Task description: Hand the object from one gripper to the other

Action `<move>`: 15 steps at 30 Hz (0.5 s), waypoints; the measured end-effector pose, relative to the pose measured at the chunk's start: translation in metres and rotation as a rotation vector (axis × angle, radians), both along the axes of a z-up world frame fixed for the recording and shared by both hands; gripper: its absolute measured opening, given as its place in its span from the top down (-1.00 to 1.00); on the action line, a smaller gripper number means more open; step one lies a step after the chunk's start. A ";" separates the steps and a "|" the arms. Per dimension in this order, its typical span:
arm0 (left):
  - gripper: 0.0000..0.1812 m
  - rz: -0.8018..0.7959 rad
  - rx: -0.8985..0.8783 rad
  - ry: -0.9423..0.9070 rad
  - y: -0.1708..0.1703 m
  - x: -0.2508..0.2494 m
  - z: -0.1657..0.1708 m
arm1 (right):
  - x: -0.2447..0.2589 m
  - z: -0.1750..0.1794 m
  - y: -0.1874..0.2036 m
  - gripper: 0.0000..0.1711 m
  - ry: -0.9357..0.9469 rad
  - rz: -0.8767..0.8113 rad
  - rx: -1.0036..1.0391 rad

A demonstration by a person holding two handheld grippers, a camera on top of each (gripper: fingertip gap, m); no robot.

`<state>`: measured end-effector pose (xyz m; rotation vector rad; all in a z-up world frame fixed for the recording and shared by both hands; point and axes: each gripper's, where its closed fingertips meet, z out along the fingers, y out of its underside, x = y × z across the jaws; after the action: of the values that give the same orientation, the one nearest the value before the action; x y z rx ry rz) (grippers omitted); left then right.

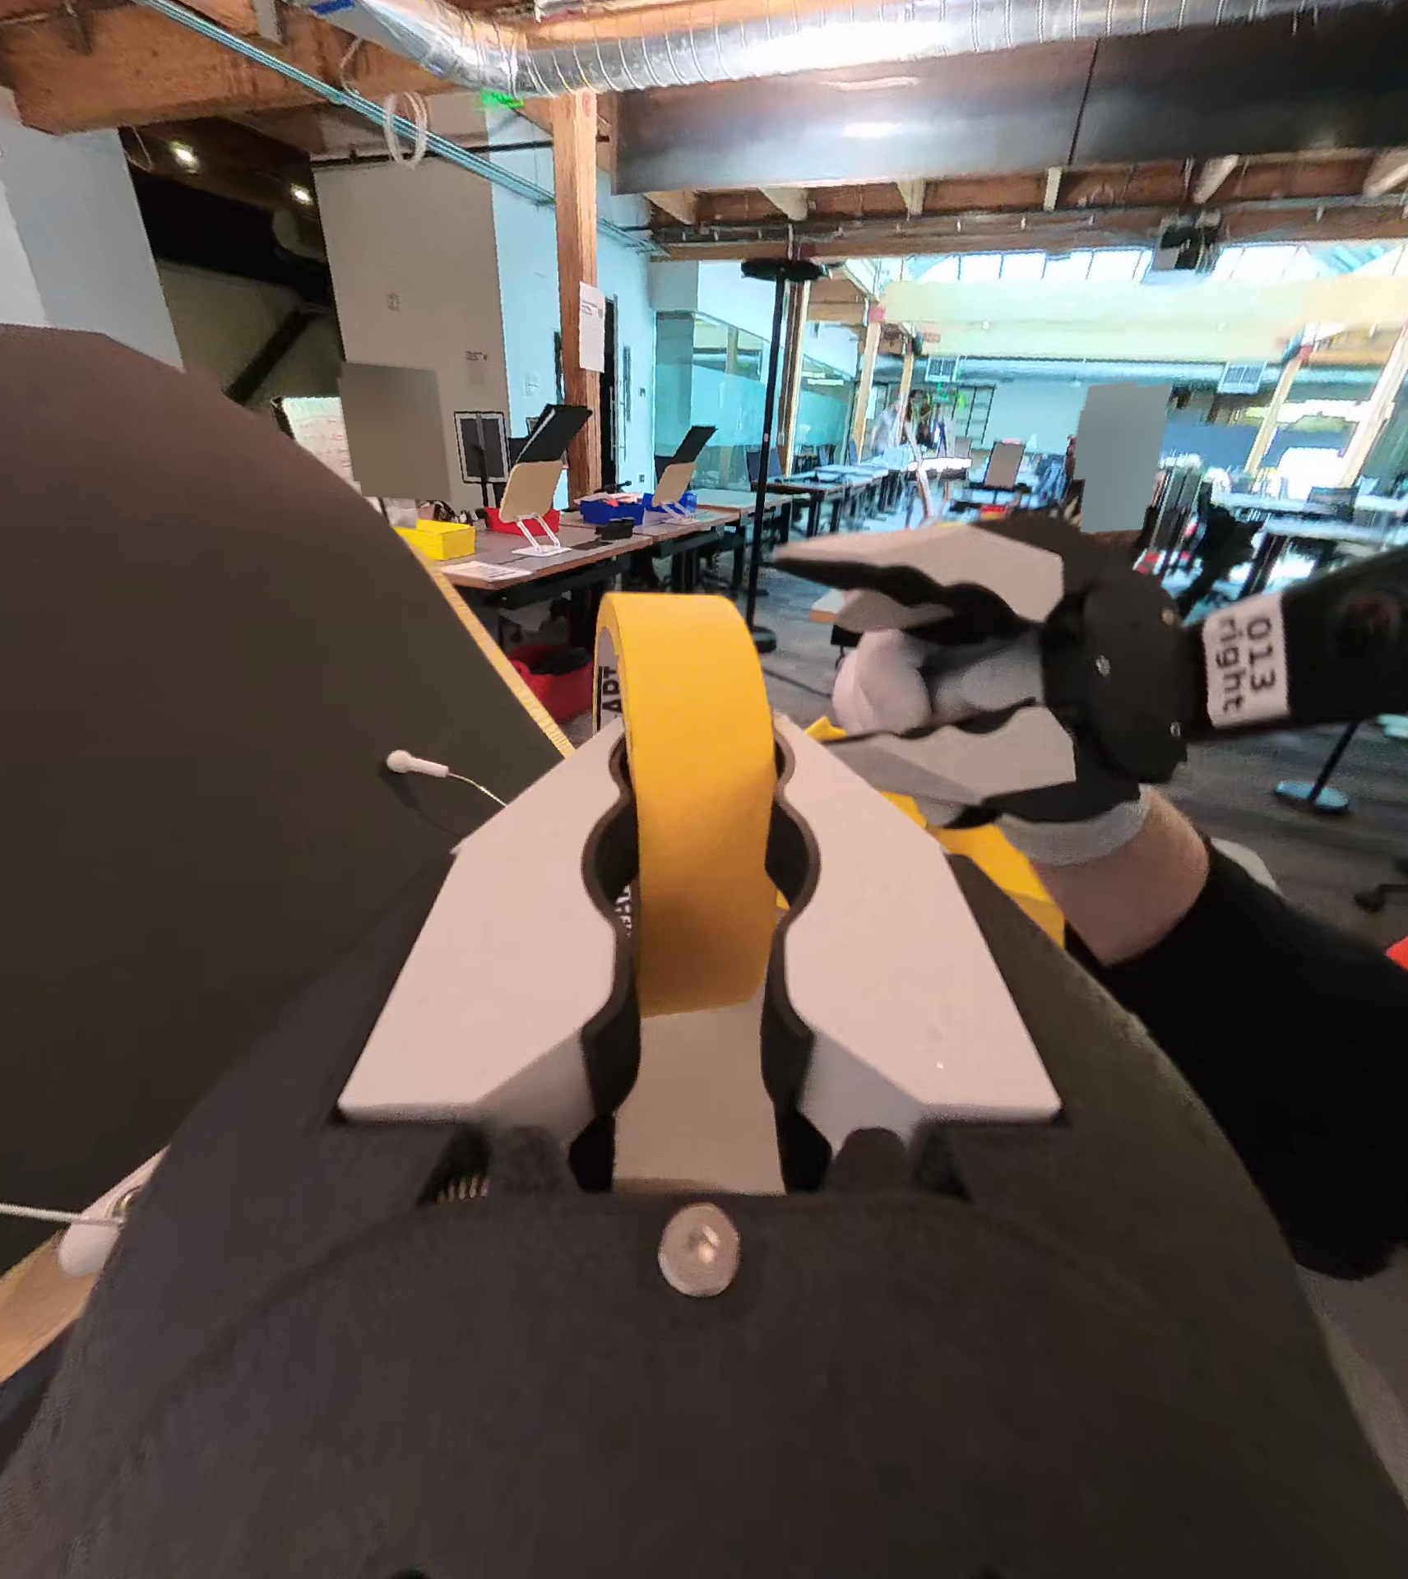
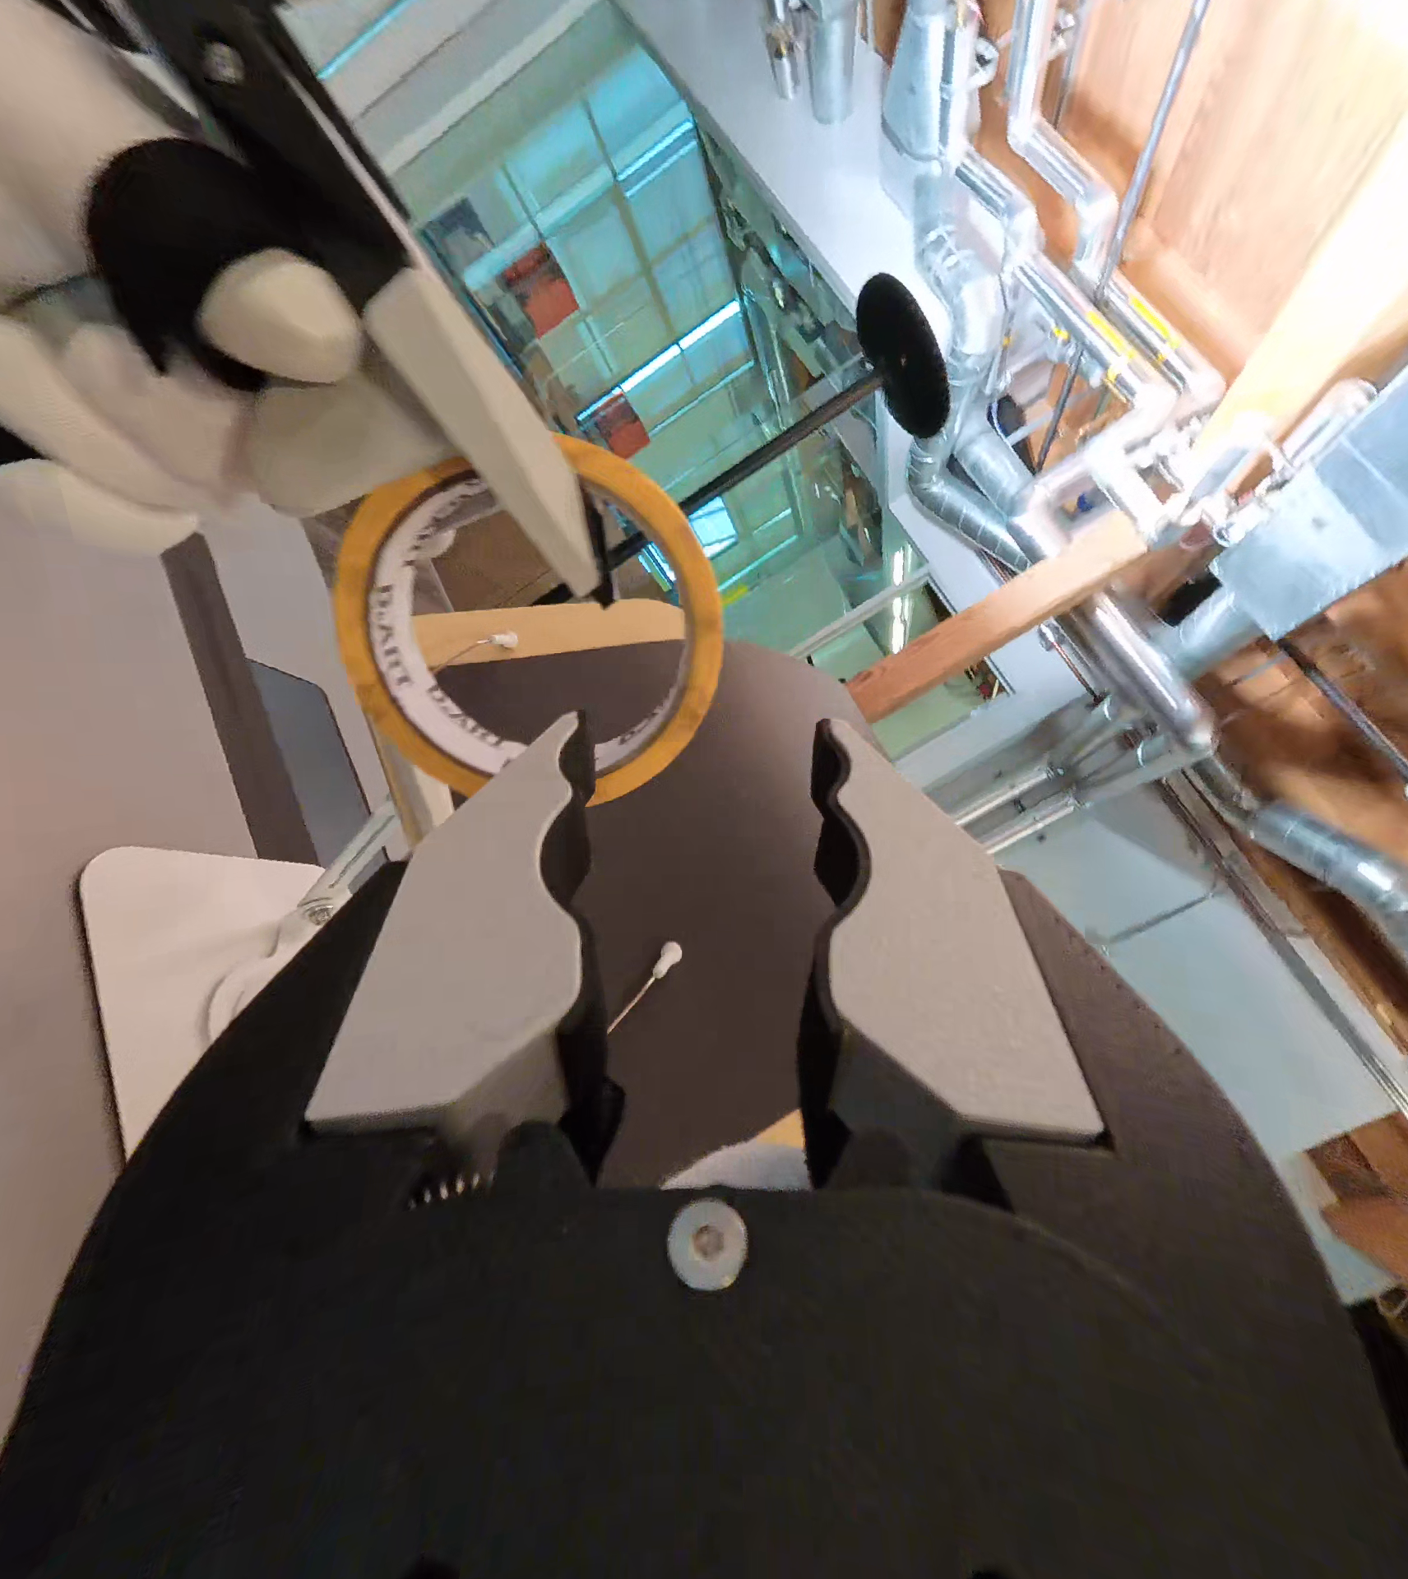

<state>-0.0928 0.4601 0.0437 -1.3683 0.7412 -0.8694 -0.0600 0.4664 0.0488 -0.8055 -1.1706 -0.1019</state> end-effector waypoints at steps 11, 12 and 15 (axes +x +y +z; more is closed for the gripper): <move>0.72 -0.034 0.073 0.145 -0.019 0.049 -0.012 | 0.008 0.001 0.010 0.92 0.043 -0.021 -0.057; 0.71 -0.049 0.071 0.125 -0.021 0.051 -0.011 | 0.009 0.003 0.009 0.92 0.045 -0.025 -0.046; 0.71 -0.081 0.080 0.073 -0.024 0.055 -0.007 | 0.012 0.007 0.008 0.92 0.057 -0.034 -0.020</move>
<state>-0.0377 0.4356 0.0370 -1.3120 0.8833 -0.8477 -0.0481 0.4739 0.0562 -0.8410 -1.1061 -0.0943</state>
